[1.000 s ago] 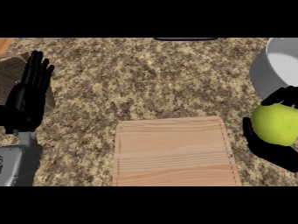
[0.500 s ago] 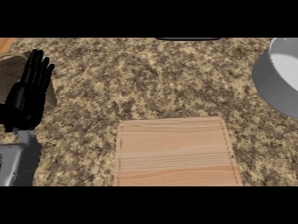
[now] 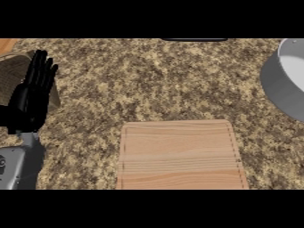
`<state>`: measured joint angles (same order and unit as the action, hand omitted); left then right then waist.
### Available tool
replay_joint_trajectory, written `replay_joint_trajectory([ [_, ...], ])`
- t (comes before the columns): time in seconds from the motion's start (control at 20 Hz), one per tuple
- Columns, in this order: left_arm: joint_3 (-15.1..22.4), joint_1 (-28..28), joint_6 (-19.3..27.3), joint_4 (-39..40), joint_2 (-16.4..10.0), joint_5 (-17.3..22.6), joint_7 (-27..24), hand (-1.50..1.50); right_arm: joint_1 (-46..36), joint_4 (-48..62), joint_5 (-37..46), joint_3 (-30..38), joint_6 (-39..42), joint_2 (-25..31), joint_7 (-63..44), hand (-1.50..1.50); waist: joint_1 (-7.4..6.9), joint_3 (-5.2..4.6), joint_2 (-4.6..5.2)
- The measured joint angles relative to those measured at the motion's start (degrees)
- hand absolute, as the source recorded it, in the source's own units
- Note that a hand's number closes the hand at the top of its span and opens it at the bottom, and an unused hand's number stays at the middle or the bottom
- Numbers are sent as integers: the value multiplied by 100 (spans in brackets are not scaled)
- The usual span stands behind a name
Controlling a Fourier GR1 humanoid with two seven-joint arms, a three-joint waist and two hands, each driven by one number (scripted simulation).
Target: Pick the pear from the cutting board and place it in the pot
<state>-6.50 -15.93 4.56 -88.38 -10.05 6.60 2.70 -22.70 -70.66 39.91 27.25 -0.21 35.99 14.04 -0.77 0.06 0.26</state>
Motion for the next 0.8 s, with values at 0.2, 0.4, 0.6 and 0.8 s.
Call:
replay_joint_trajectory([
  [0.2,15,-27,-18,-13,10,-9,40,0,-555,1349,113,-20,-407,240,640,150,-17,0,4],
  [0.4,71,30,10,-72,73,-62,16,0,-987,2595,283,-46,-936,321,1155,150,-44,0,12],
  [0.6,81,-34,35,-128,79,-74,92,0,-1391,3587,475,-159,-829,541,1296,150,-100,5,30],
  [0.8,80,-105,-1,-86,75,-54,83,0,-1645,4394,396,-118,-369,554,1336,-150,-147,12,57],
])
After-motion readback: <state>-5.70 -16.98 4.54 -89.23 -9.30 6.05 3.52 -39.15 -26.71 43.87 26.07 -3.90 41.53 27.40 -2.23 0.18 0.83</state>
